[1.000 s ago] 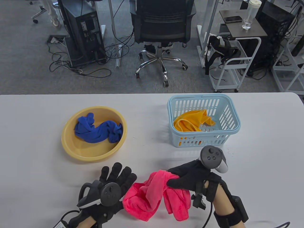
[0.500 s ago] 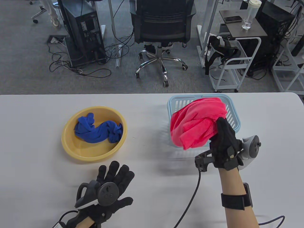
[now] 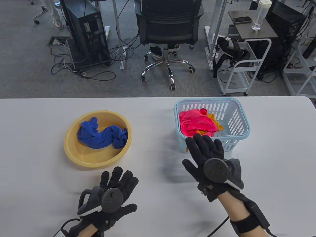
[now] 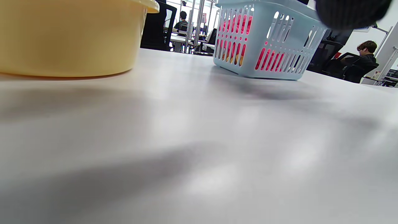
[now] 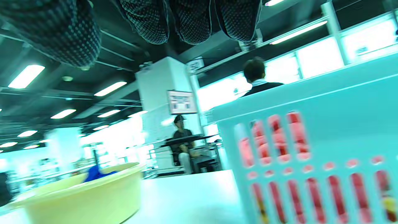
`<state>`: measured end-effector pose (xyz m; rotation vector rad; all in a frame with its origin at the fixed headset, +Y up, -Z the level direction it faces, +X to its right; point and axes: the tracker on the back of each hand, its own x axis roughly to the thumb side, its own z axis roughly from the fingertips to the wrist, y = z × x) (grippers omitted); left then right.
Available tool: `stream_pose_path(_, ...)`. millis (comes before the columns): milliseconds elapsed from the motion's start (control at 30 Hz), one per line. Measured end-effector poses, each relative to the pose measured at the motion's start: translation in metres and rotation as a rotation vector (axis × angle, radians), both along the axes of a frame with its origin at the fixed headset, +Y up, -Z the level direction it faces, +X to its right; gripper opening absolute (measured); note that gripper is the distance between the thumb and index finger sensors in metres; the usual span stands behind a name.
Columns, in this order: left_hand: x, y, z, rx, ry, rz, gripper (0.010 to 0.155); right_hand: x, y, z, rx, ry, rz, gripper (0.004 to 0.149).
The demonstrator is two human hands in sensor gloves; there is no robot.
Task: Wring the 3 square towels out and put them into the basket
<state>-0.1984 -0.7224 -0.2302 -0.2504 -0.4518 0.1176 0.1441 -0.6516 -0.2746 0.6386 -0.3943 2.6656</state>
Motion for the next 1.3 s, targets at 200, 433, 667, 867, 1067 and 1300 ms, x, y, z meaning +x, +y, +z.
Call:
stream_pose_path(200,0.002,-0.003,0.000,0.002,0.005,-0.012,0.089,-0.025,-0.026,0.034,0.005,0.141,0.060,0.076)
stream_pose_path(433,0.004,-0.008,-0.001,-0.019,0.005,-0.030,0.089,-0.036,-0.060,0.038,-0.045,0.198,0.088,0.074)
stream_pose_path(667,0.006,-0.005,0.001,0.000,0.005,-0.029,0.087,-0.042,-0.072,0.050,-0.113,0.240,0.058,0.074)
stream_pose_path(867,-0.004,0.045,-0.024,0.120,0.142,0.012,0.086,-0.042,-0.067,0.055,-0.090,0.279,0.046,0.073)
stream_pose_path(1067,-0.026,0.098,-0.111,0.121,0.435,-0.176,0.082,-0.044,-0.068,0.056,-0.100,0.318,0.051,0.073)
stream_pose_path(1300,-0.043,0.066,-0.199,0.051,0.600,-0.601,0.081,-0.045,-0.069,0.056,-0.115,0.336,0.051,0.072)
